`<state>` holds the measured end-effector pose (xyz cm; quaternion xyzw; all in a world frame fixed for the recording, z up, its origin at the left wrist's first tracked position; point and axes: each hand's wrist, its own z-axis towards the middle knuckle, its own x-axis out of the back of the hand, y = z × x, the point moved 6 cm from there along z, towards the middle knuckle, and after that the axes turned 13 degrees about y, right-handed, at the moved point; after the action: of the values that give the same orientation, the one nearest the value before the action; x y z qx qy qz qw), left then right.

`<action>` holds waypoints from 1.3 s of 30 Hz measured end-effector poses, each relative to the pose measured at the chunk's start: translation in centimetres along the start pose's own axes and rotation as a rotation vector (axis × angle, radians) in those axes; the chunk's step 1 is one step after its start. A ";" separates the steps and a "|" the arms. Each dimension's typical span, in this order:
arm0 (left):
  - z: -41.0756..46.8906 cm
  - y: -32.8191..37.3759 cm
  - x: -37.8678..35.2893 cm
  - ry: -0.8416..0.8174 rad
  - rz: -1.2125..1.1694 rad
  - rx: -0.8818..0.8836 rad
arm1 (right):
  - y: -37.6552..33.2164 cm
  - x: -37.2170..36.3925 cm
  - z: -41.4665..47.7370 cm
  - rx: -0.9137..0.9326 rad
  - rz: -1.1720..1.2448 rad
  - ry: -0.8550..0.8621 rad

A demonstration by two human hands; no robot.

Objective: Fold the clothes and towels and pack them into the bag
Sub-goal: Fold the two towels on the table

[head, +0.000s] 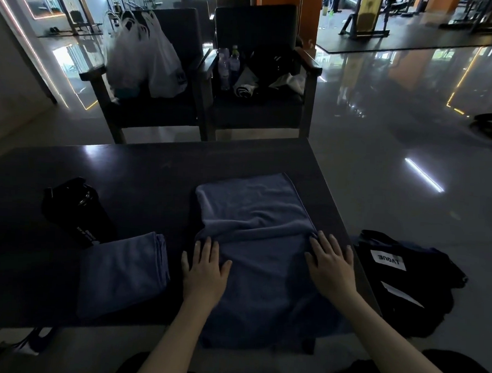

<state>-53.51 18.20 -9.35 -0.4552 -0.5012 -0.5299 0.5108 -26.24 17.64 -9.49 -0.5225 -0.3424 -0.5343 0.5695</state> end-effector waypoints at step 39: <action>-0.1 2.6 1.3 0.085 -0.049 -0.072 | -1.3 2.2 -0.6 -0.021 0.066 0.147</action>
<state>-51.01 18.05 -7.90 -0.4378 -0.4705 -0.5789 0.5018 -27.18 16.69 -7.28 -0.4990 -0.2765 -0.5556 0.6049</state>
